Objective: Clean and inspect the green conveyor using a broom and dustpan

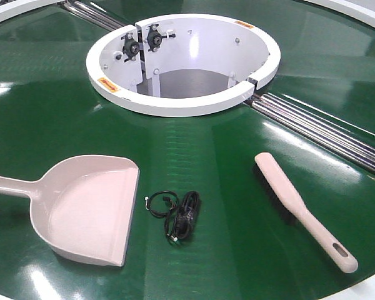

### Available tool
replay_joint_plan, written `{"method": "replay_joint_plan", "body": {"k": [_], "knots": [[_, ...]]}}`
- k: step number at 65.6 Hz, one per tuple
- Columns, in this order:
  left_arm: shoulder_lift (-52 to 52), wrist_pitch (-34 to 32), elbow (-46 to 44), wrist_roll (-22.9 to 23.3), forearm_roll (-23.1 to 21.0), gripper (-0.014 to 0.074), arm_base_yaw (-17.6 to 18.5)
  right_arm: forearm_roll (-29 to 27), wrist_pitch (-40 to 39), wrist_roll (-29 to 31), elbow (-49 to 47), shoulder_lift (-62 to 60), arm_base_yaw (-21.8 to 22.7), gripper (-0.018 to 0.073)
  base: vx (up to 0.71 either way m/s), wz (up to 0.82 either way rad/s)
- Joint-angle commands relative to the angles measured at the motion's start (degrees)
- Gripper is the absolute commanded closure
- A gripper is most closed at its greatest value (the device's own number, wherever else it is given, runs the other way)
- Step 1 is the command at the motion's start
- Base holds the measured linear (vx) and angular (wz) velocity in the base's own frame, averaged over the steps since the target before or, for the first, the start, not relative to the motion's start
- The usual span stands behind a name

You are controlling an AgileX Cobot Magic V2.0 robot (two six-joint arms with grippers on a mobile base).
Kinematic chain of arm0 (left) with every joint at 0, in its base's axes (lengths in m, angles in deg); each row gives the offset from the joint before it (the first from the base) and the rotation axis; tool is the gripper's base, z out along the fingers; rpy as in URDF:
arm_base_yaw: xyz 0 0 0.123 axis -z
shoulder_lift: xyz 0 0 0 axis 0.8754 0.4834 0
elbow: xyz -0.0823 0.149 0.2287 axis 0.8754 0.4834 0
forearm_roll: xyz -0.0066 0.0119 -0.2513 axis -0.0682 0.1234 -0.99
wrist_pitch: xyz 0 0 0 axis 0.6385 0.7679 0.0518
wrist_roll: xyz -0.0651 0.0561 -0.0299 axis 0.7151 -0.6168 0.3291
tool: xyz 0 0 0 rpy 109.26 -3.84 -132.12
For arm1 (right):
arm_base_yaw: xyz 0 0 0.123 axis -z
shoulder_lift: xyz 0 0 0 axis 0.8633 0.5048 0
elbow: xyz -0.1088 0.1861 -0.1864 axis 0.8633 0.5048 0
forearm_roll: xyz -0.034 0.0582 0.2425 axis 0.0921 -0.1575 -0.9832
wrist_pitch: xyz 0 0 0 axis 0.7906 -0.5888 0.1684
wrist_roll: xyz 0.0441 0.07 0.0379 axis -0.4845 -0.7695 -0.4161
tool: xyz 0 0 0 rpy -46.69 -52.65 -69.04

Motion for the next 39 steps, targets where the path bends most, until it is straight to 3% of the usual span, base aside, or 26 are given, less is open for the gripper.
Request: {"method": "replay_joint_plan", "body": {"k": [1, 11, 24, 32, 39], "knots": [[-0.8, -9.3, -2.6, -0.1, 0.0, 0.0602, -0.2, 0.1, -4.4, 0.0, 0.2, -0.6, 0.2, 0.0568, 0.00, 0.00], [3.0, -1.3, -14.7, -0.2, 0.0, 0.0602, -0.2, 0.1, -4.4, 0.0, 0.2, -0.6, 0.2, 0.0568, 0.00, 0.00], [16.0, 18.8, -30.1, -0.1, 0.0, 0.0602, -0.2, 0.1, -4.4, 0.0, 0.2, -0.6, 0.2, 0.0568, 0.00, 0.00], [24.0, 27.3, -34.5, -0.1, 0.0, 0.0602, -0.2, 0.1, -4.4, 0.0, 0.2, -0.6, 0.2, 0.0568, 0.00, 0.00], [29.0, 30.6, -35.3, -0.1, 0.0, 0.0602, -0.2, 0.1, -4.4, 0.0, 0.2, -0.6, 0.2, 0.0568, 0.00, 0.00]]}}
